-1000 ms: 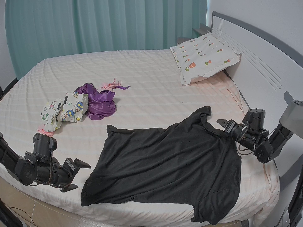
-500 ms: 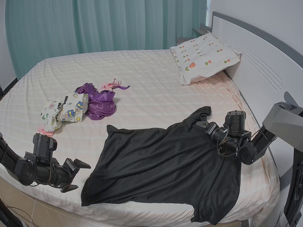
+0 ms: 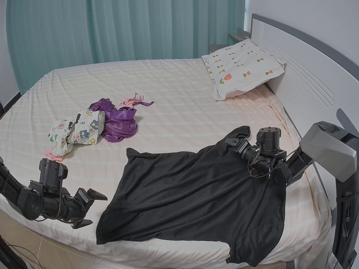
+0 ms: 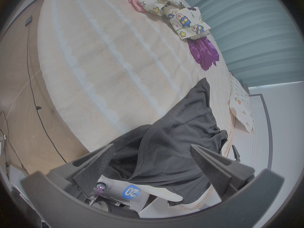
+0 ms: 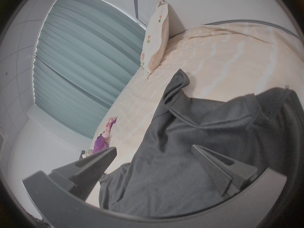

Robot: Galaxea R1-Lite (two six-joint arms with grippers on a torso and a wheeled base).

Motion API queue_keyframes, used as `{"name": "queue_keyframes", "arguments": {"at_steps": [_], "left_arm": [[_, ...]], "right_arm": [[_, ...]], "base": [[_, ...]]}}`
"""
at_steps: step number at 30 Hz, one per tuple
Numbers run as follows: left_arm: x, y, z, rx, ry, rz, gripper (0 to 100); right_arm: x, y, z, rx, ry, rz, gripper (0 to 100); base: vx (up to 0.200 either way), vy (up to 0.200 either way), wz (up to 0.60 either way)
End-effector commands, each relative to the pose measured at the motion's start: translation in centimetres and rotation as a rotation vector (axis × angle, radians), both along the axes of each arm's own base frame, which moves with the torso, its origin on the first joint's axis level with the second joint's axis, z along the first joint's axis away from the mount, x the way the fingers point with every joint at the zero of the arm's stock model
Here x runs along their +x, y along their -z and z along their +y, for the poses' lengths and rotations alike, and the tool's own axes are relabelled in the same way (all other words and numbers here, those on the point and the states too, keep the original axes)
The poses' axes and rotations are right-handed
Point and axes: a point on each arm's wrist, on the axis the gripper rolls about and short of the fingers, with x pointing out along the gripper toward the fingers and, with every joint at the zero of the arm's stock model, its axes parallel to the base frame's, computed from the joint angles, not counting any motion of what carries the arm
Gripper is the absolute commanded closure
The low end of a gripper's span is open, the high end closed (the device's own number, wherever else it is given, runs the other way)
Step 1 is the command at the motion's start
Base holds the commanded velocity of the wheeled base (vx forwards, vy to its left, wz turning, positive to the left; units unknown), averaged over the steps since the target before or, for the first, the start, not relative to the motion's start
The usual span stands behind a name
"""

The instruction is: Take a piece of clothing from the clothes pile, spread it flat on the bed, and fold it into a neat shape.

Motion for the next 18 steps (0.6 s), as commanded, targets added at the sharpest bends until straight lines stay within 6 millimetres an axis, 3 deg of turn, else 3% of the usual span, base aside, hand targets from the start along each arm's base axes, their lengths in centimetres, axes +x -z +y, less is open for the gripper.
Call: {"name": "queue_keyframes", "arguments": {"at_steps": [1, 5, 7, 8, 12, 18], "left_arm": [[0.0, -0.1, 0.0, -0.005, -0.008, 0.000, 0], [0.0, -0.2, 0.0, -0.012, -0.016, -0.003, 0], [0.0, -0.2, 0.0, -0.012, -0.016, -0.003, 0], [0.1, -0.1, 0.0, -0.012, -0.018, 0.001, 0], [0.1, -0.1, 0.0, -0.017, -0.025, 0.001, 0], [0.1, -0.2, 0.0, -0.018, -0.030, -0.001, 0]], "right_arm": [[2.5, 1.7, -1.4, -0.003, 0.055, 0.002, 0], [4.1, 1.2, -3.9, -0.007, 0.144, -0.029, 0], [4.2, 1.2, -4.1, -0.008, 0.153, -0.032, 0], [5.4, 0.7, -6.0, -0.013, 0.222, -0.067, 0], [6.5, 0.5, -8.2, -0.014, 0.300, -0.105, 0], [6.2, -0.3, -9.2, -0.005, 0.325, -0.150, 0]], "base": [[0.000, 0.000, 0.00], [0.000, 0.000, 0.00], [0.000, 0.000, 0.00], [0.000, 0.000, 0.00], [0.000, 0.000, 0.00], [0.000, 0.000, 0.00]]}}
